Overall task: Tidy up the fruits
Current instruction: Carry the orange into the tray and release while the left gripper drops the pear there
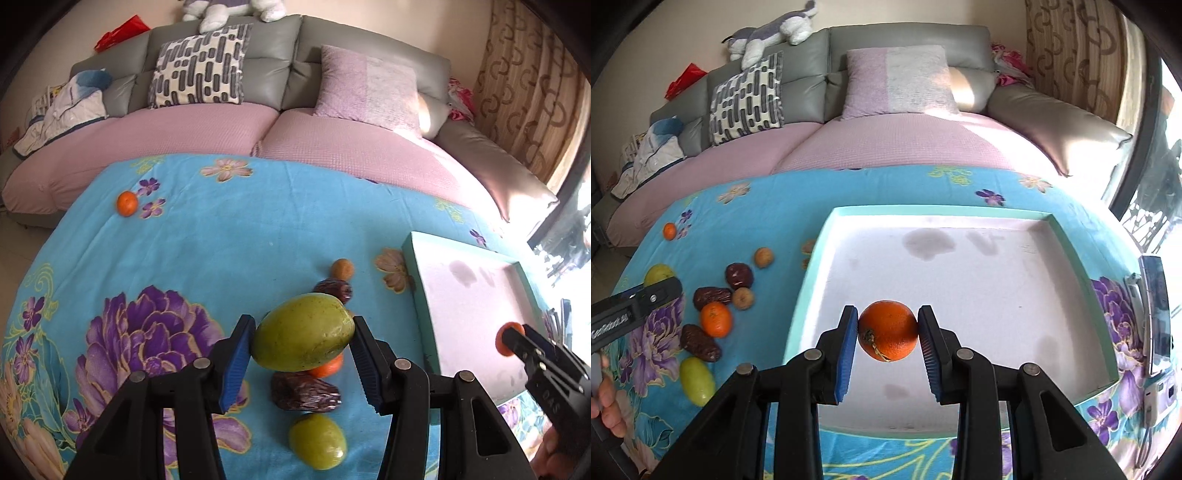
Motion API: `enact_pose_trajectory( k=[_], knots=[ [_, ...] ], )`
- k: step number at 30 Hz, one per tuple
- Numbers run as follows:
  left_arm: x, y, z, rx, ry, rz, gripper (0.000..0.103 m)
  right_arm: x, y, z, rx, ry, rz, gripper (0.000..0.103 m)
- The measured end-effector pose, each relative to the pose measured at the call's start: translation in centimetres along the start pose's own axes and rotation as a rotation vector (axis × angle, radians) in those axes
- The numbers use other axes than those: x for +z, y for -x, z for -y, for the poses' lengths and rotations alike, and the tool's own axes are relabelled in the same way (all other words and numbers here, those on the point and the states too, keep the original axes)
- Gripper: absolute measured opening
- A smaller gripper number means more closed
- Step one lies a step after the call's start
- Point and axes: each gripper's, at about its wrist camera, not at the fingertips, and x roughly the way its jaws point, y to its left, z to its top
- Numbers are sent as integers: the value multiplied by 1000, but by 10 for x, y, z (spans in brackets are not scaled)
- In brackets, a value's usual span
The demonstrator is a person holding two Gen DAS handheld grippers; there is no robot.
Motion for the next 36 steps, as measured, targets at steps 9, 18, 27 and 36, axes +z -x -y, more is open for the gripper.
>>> enact_pose_trajectory(
  k=[9,18,27,36],
  knots=[
    [-14,-2,102,-151,-284,29,55,9,-5,83,-132,-177,-17,35],
    [-34,-36,163,-192,-463,-35,55,6,-17,99,-136,-211,-61,35],
    [-55,-70,171,-194,-452,-132,54,-6,-39,100,-81,-240,-165,35],
    [-57,-68,174,-196,-468,-136,54,-7,-36,105,-96,-260,-162,35]
  ],
)
